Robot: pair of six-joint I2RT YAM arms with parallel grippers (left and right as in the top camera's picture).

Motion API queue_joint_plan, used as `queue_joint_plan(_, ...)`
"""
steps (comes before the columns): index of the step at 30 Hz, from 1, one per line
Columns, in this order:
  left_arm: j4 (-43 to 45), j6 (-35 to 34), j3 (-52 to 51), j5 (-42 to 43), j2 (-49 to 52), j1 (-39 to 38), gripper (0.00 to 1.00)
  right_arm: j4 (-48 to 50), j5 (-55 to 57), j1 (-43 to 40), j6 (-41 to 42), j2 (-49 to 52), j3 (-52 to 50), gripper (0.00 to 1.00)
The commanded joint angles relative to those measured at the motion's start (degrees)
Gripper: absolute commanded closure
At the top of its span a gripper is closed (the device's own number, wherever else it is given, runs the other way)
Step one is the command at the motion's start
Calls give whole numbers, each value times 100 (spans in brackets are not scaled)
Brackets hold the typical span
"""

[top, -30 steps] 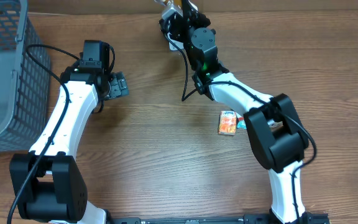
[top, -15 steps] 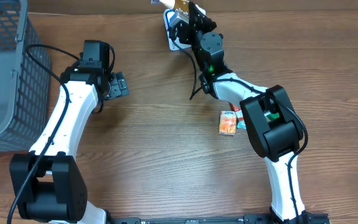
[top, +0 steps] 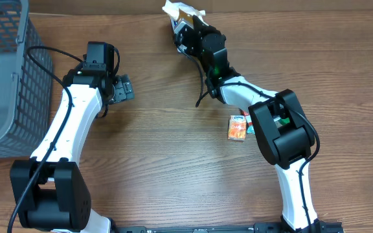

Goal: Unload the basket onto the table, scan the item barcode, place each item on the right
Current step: 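Hold the Pantree bag in front of the white scanner, then carry the Pantree bag back right and lower it beside the packs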

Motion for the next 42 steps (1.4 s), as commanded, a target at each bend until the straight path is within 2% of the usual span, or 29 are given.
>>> queue_joint_plan(1, 9, 107, 22, -76, -26, -11, 0, 33, 155, 271, 155, -26, 76, 96)
queue_joint_plan(11, 9, 107, 22, -76, -26, -11, 0, -352, 162, 483, 472, -26, 76, 96)
queue_joint_plan(15, 9, 107, 22, -76, -26, -11, 0, -557, 157, 448, 1102, -26, 76, 96)
queue_joint_plan(20, 9, 107, 22, -76, -26, -11, 0, -313, 151, 350, 1661, -26, 76, 96)
queue_joint_plan(28, 9, 107, 22, -76, -26, -11, 0, 59, 153, 278, 1681, -28, 76, 96)
queue_joint_plan(35, 9, 107, 22, -76, -26, -11, 0, 33, 153, 197, 2953, -28, 76, 96)
queue_joint_plan(37, 9, 107, 22, -76, -26, -11, 0, 68, 153, 186, 2992, -52, 76, 96)
queue_joint_plan(42, 9, 107, 22, -76, -26, -11, 0, -15, 173, 160, 3145, -841, 76, 96)
